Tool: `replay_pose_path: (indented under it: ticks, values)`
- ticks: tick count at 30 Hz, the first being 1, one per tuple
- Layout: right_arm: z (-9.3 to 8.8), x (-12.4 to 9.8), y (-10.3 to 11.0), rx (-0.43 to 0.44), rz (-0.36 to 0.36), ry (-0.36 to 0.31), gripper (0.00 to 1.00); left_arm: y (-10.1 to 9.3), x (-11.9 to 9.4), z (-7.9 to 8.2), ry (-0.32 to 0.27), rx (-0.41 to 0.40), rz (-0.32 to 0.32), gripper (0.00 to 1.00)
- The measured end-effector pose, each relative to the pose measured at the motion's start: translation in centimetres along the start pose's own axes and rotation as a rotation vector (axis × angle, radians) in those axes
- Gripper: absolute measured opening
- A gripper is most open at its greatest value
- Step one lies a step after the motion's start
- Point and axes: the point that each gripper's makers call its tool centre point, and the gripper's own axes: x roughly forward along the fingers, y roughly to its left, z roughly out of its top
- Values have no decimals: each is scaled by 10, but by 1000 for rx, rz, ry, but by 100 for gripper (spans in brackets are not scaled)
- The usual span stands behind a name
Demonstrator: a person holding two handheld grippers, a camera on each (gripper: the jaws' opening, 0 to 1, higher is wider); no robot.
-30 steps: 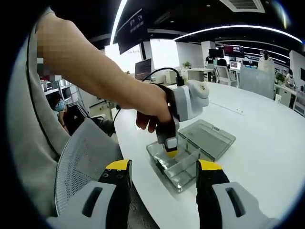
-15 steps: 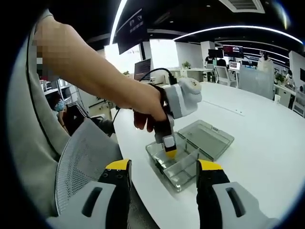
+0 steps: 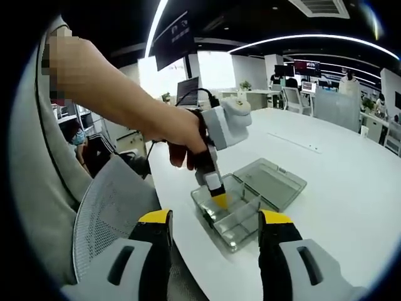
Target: Insert the divider into the dual guide fixture by aligning both edges with the guide slots and pushing it downward to the bottom, including one-sided entry, uneven engagement, binding, and posture correction.
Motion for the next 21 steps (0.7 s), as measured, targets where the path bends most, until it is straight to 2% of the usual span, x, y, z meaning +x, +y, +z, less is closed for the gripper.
replay_pose_path:
  ticks: [3,6,10,18,21]
  values:
    - [0,-1,-1,0,-1,1,52,0,-4,-2,-36,5,-19,25]
    - [0,-1,-2,-2,-1,3,52,-4,-8,1,-98,9,-59,27]
    - [-1,-1,-3,-2,-3,4,52,-10,-14,-2,-136,-5,-99,29]
    - [-5,-3,-4,-3,-2,13,52,-20,-23,-5,-234,17,-160,35]
    - [-5,-6,-5,-4,-4,16,52,-24,-29,0,-302,50,-183,37]
